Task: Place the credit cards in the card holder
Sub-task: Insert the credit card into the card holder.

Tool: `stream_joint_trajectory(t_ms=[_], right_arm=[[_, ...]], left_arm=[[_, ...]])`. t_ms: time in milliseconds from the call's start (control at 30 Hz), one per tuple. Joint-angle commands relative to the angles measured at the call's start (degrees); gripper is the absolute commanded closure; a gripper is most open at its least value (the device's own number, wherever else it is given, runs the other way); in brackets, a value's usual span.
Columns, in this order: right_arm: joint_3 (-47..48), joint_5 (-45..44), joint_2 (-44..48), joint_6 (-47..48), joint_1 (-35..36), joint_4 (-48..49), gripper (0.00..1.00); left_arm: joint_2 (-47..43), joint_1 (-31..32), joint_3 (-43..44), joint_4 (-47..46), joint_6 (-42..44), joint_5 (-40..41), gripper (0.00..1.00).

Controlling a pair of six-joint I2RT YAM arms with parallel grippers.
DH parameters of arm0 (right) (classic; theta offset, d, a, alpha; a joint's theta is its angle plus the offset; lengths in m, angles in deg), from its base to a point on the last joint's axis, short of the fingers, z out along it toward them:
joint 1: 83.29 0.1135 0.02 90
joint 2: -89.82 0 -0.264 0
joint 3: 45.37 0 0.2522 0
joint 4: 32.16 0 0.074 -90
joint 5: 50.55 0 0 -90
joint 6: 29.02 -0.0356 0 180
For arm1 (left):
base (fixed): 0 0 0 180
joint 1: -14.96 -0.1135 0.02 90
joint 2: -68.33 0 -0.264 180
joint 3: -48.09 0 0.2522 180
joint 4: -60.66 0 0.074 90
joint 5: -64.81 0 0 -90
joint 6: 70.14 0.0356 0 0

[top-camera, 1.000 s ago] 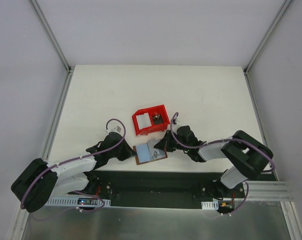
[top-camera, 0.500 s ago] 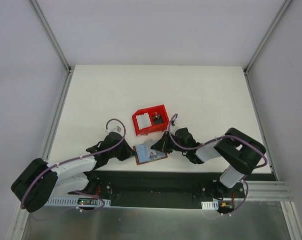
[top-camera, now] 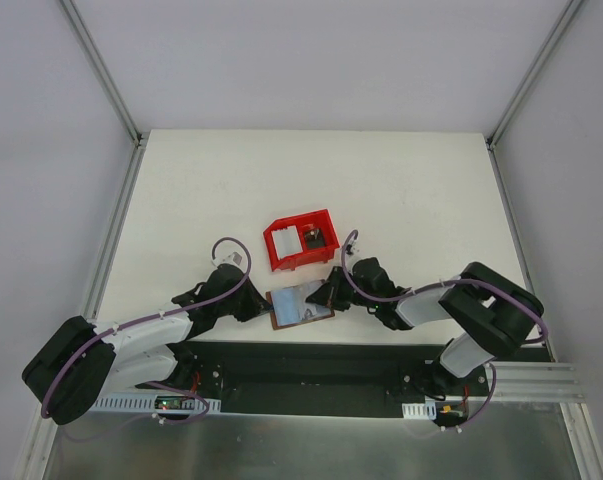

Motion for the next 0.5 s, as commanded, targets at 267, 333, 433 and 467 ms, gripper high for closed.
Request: stream_joint_trajectory(t_ms=[267,333,433,467], right_arm=[[2.43,3.19,-2.84,-0.83,0.42,-1.63,1.0],[2.43,3.54,-3.01,-1.18,0.6,-1.28,1.0],[3.13,3.98,-3.63,-1.62,1.04,-1.1,1.0],[3.65,4.07,-3.89,-1.54,1.47,-0.93,1.0]], left_arm=[[0.11,-0.53,0.67,2.02,1.2,0.88,1.0],[0.11,-0.53,0.67,2.02,1.2,0.97,1.0],[0.11,-0.53,0.5,1.94,1.11,0.88,1.0],[0.2,-0.53,0.67,1.94,1.11,0.97,1.0]])
